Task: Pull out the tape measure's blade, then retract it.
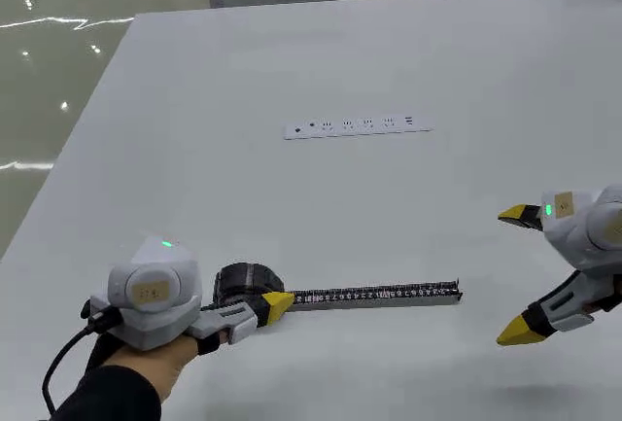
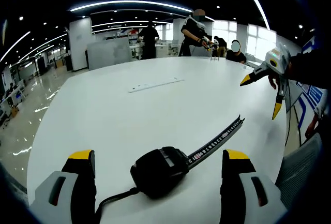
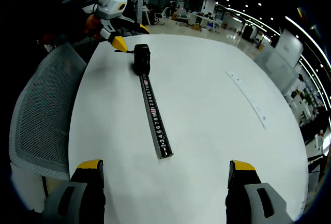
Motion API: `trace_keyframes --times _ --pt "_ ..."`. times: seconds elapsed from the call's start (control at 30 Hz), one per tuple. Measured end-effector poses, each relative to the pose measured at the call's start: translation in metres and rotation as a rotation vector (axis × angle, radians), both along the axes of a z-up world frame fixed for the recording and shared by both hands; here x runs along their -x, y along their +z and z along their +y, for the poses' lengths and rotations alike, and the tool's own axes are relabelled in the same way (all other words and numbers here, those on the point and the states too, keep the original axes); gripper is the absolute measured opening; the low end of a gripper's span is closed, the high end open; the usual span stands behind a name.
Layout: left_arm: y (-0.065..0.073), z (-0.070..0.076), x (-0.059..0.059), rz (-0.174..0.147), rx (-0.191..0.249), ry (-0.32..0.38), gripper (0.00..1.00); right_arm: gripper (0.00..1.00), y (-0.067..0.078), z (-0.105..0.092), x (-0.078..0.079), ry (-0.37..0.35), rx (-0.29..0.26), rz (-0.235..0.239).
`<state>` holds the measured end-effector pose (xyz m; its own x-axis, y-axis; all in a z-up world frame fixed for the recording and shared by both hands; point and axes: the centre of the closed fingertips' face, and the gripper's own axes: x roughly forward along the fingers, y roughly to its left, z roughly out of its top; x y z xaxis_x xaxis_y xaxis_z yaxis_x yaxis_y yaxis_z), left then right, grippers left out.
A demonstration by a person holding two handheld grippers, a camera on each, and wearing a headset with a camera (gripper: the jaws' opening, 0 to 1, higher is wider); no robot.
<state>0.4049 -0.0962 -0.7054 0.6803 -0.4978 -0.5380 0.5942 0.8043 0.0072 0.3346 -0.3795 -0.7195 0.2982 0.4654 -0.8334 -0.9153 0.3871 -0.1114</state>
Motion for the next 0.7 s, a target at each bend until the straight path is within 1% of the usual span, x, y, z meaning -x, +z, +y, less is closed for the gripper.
trace_keyframes --times 0.03,0.07,0.1,0.13,0.17,0.2,0.23,0.27,0.3,0.33,0.43,0.47,0.5,0.57,0.6,0.67,0.7 --pt "-0.001 -0.001 0.000 0.006 0.007 0.004 0.99 0.99 -0.001 0.001 -0.002 0.002 0.001 0.001" --pt "-0.003 -0.003 0.000 0.022 0.029 0.015 0.99 0.99 -0.002 0.001 -0.004 0.011 0.011 0.003" --pt "-0.004 -0.003 -0.002 0.024 0.031 0.024 0.99 0.99 -0.004 0.001 -0.005 0.018 0.017 0.006" --pt "-0.004 -0.002 -0.003 0.014 0.032 0.033 0.99 0.99 -0.005 0.002 -0.007 0.021 0.018 0.010" --pt "0.001 0.001 -0.008 -0.020 0.041 0.068 0.99 0.99 -0.007 0.003 -0.008 0.025 0.021 0.017" --pt "0.003 0.002 -0.010 -0.037 0.056 0.083 0.99 0.99 -0.008 0.003 -0.008 0.030 0.025 0.022" --pt "0.002 0.004 -0.010 -0.024 0.057 0.106 0.99 0.99 -0.010 0.004 -0.010 0.035 0.030 0.027" --pt "0.002 0.008 -0.011 -0.032 0.045 0.125 0.99 0.99 -0.011 0.004 -0.011 0.041 0.035 0.032" --pt "0.001 0.009 -0.012 -0.048 0.026 0.126 0.99 0.99 -0.013 0.005 -0.012 0.051 0.043 0.035" --pt "0.001 0.009 -0.013 -0.055 0.019 0.127 0.99 0.99 -0.014 0.006 -0.013 0.057 0.047 0.035" --pt "-0.006 0.008 -0.012 -0.047 0.026 0.134 0.99 0.99 -0.017 0.010 -0.016 0.073 0.050 0.044" --pt "-0.008 0.008 -0.013 -0.061 0.025 0.136 0.99 0.99 -0.019 0.012 -0.018 0.082 0.050 0.044" --pt "-0.005 0.007 -0.015 -0.096 0.032 0.130 0.99 0.99 -0.021 0.014 -0.019 0.091 0.054 0.046" --pt "-0.012 0.007 -0.014 -0.093 0.013 0.139 0.99 0.99 -0.026 0.017 -0.020 0.123 0.053 0.044" --pt "-0.014 0.005 -0.014 -0.091 0.017 0.137 0.99 0.99 -0.029 0.017 -0.021 0.131 0.060 0.045" --pt "-0.017 0.004 -0.015 -0.101 0.027 0.143 0.99 0.99 -0.034 0.018 -0.023 0.147 0.067 0.048" --pt "-0.017 0.004 -0.015 -0.112 0.033 0.150 0.99 0.98 -0.035 0.018 -0.024 0.146 0.066 0.053"
